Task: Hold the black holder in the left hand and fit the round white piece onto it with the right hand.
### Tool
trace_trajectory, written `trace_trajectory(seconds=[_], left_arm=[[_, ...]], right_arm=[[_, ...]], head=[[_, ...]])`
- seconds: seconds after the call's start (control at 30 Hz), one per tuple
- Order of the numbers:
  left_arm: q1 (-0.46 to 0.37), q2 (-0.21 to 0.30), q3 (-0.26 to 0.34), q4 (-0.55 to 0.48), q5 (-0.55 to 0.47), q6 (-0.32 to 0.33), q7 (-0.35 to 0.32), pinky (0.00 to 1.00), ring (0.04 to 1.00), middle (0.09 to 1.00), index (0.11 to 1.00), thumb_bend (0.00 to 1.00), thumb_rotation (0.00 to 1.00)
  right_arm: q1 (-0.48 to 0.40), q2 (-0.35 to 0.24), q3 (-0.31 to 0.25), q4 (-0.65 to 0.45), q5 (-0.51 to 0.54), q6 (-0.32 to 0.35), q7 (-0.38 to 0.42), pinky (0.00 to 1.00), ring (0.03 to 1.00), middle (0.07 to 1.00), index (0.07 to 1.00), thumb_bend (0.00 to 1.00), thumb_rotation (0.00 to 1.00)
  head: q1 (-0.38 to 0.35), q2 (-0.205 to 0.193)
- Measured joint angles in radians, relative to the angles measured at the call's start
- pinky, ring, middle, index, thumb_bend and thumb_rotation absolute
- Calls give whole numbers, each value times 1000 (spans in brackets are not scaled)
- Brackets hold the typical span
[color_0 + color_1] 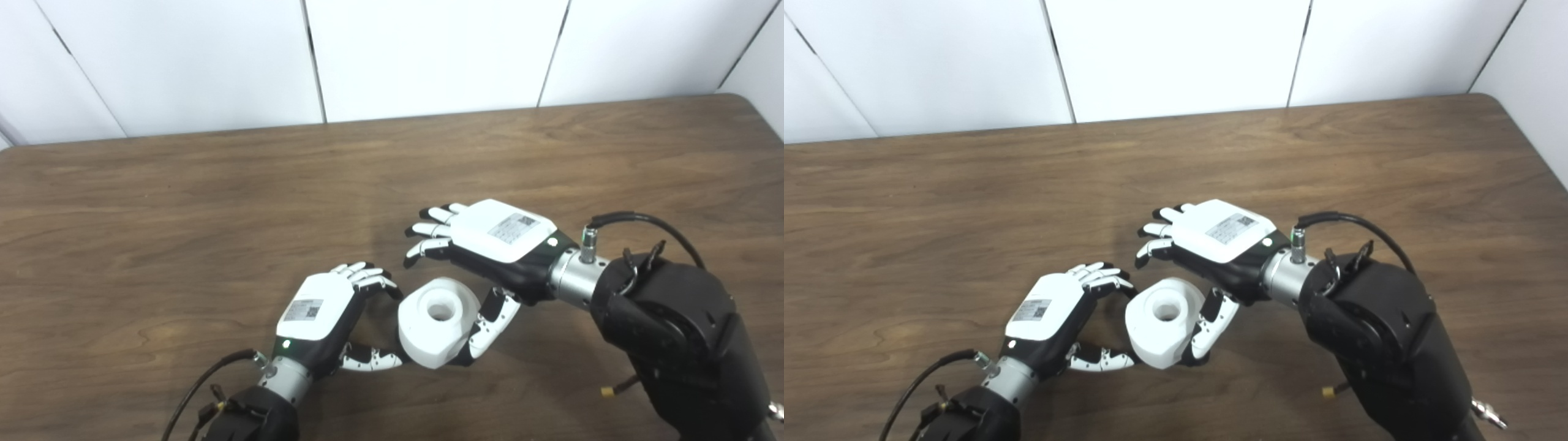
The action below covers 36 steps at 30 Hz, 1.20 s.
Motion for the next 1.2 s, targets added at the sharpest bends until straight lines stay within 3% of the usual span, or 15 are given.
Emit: trace_trajectory(seconds=[0.13, 0.47, 0.63, 0.8, 0.97, 1.1, 1.2], left_arm=[[-7, 4, 23, -22, -46, 12, -50, 881, 891, 841, 705, 904, 151], [-35, 68, 97, -189, -181, 191, -302, 824, 880, 838, 736, 952, 126], [-63, 128, 124, -272, -204, 290, -421, 773, 875, 840, 761, 969, 115], [-73, 161, 192, -304, -236, 321, -491, 769, 868, 834, 759, 983, 115], [-52, 161, 294, -314, -261, 347, -501, 775, 866, 841, 772, 989, 91], [-17, 160, 341, -313, -325, 347, -451, 760, 845, 840, 792, 996, 105], [8, 160, 372, -315, -355, 347, -428, 811, 871, 853, 810, 974, 119]], right_arm=[[-5, 4, -3, 1, -1, 0, 0, 1000, 1000, 954, 819, 1000, 402], [-14, 13, -11, 9, -1, 3, 0, 1000, 1000, 953, 804, 1000, 402], [-14, 14, -14, 10, 0, 3, 0, 1000, 1000, 949, 803, 1000, 397], [-12, 21, -25, 12, 3, 5, -3, 1000, 1000, 946, 803, 1000, 388], [-12, 16, -48, 12, 24, 20, -1, 1000, 1000, 962, 832, 1000, 426], [-23, -10, -61, 12, 56, 54, 31, 1000, 1000, 976, 863, 1000, 455], [-49, -42, -71, 12, 66, 77, 39, 1000, 1000, 983, 886, 1000, 450]], head=[[5, 0], [20, -5], [29, -6], [37, -9], [40, -9], [43, -11], [46, -12]])
